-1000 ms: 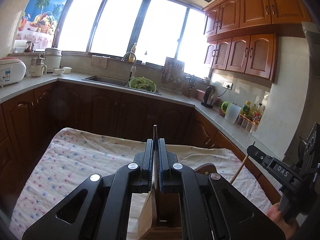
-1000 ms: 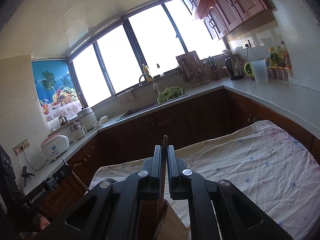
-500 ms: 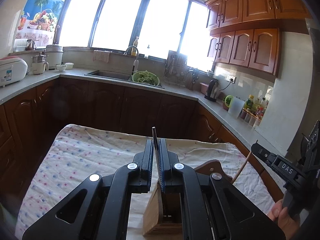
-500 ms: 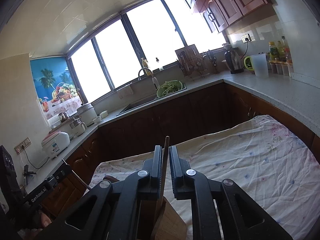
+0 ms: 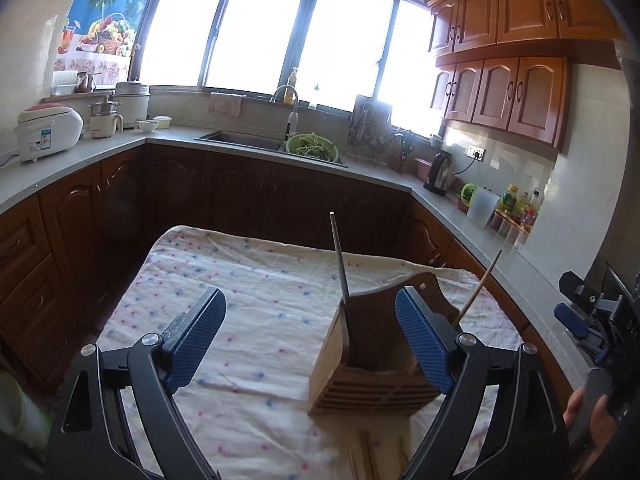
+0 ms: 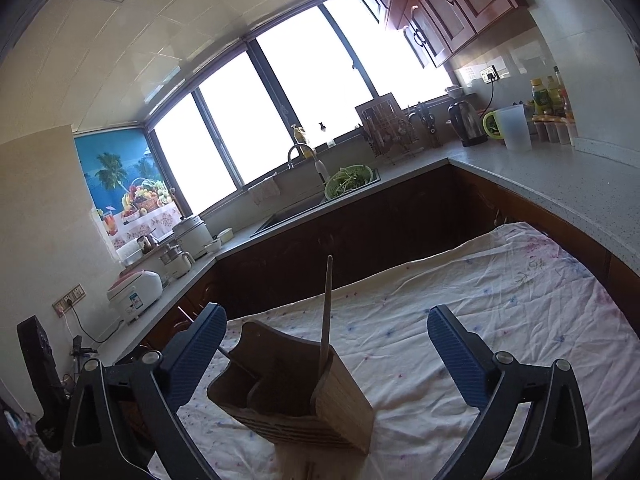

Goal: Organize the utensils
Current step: 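Open the left tool over the holder while the right tool releases its chopstick, then grasp another silver chopstick with the left tool while the right tool grasps a wooden chopstick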

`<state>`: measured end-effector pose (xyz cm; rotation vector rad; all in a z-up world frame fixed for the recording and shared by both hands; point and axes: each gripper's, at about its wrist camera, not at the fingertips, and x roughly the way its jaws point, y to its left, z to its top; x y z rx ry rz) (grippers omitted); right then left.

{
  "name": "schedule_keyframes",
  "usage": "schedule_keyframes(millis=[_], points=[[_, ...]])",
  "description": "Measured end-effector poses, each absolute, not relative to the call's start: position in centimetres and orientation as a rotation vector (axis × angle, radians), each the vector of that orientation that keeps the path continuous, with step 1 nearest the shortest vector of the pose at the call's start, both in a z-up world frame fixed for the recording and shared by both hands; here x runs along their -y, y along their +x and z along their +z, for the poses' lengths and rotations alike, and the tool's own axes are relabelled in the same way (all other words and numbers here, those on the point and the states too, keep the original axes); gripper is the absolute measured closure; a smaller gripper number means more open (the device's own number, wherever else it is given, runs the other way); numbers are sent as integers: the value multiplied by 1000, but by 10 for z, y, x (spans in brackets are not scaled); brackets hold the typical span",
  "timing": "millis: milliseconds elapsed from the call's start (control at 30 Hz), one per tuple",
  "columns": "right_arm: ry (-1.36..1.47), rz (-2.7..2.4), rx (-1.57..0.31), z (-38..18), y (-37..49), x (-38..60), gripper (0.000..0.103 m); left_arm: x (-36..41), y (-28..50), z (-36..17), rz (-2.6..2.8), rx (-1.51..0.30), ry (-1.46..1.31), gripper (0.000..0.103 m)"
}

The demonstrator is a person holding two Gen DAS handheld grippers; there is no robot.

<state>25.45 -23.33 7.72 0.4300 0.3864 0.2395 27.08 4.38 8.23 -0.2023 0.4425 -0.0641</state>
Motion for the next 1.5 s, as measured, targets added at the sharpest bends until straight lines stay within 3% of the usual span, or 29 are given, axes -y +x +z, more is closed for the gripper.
schedule_keyframes(millis=[533,1167,1367,1467,1500], points=[[398,167,-469,51,147,264,1,-31,177,40,-105,-565,-165,10],[396,82,-620,-12,115,283,1,-14,165,-7,-150,-684,-140,10],[372,78,-624,-13,123,281,2,-3,179,-15,-183,-730,-111,26],[356,72,-642,-17,130,279,19,4,188,-21,-201,-766,-93,38],[352,68,-654,-18,133,278,29,6,191,-24,-208,-777,-88,43]])
